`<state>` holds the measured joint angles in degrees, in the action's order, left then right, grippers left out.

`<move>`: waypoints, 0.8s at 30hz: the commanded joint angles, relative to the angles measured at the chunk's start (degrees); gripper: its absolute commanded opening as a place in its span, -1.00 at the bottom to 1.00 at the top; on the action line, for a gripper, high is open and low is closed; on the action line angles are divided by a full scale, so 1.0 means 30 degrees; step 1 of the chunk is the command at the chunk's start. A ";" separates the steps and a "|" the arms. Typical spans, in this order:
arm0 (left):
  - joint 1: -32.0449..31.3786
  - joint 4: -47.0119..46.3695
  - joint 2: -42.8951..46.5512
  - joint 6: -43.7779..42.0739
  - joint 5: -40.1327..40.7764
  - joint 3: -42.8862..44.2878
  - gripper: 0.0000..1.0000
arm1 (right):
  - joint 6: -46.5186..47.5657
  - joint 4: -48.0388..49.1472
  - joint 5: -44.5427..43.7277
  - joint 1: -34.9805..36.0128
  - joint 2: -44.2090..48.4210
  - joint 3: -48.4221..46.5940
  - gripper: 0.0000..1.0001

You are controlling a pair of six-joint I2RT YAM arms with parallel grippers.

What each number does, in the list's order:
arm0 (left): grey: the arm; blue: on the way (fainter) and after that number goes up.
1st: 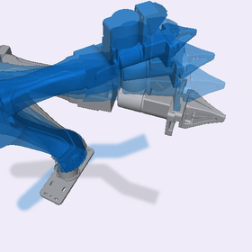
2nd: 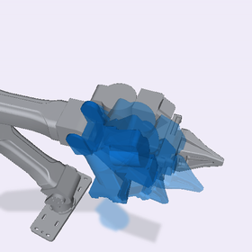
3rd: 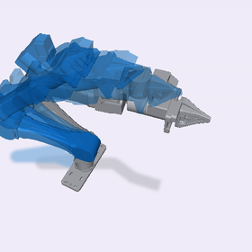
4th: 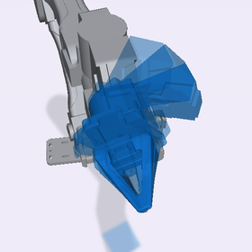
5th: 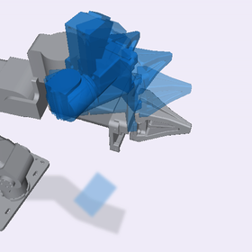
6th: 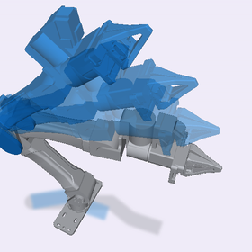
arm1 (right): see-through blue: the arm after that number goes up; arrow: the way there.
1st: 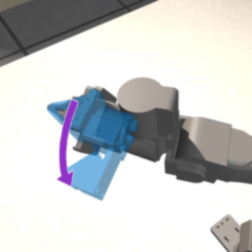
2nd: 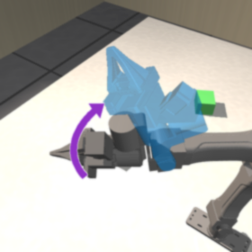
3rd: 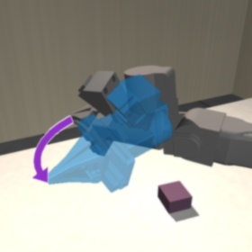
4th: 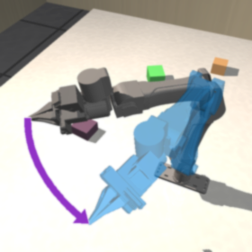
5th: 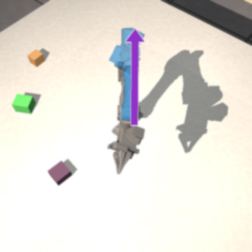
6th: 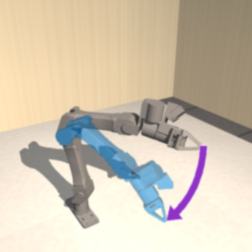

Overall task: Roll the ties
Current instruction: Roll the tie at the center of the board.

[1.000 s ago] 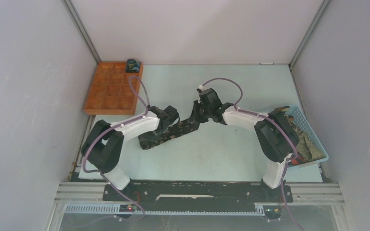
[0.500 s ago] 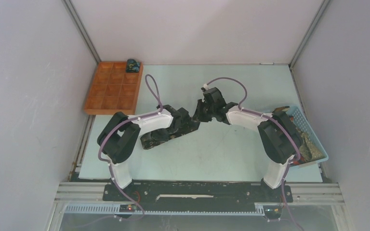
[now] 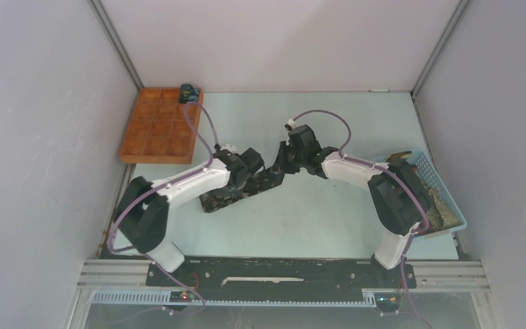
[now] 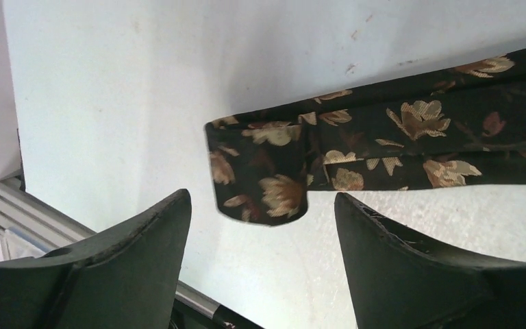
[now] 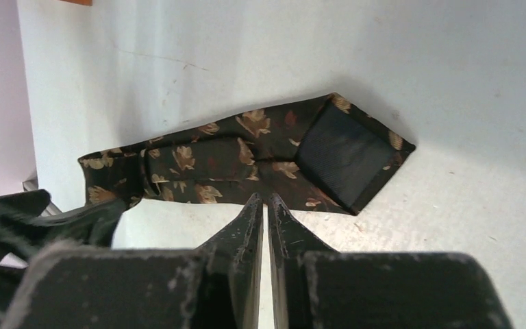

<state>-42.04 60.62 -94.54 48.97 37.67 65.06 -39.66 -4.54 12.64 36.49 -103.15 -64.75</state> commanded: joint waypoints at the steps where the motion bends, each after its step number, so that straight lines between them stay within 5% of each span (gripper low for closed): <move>1: -0.0159 -0.0102 0.3618 0.0601 0.1644 -0.0704 0.65 | 0.0185 0.1319 0.0161 0.0689 0.0973 -0.0059 -0.80; 11: 0.0201 -0.6099 1.4031 -0.0898 0.1757 -0.7963 0.61 | 0.2296 0.0787 0.1511 0.3620 -0.0571 -0.3506 -0.77; 19: 0.3472 -0.7574 2.1020 -0.0758 -0.1935 -1.2179 0.56 | 0.1956 0.0028 0.3547 0.5394 -0.3420 -0.7644 -0.77; 24: 0.3720 -0.7294 2.3125 0.0181 -0.1804 -1.2943 0.61 | 0.1574 -0.0547 0.4113 0.6051 -0.5001 -0.9585 -0.78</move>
<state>-31.62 41.28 -27.46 47.68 33.43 26.57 -34.54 -3.77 22.55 53.56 -115.31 -88.75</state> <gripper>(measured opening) 0.798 0.116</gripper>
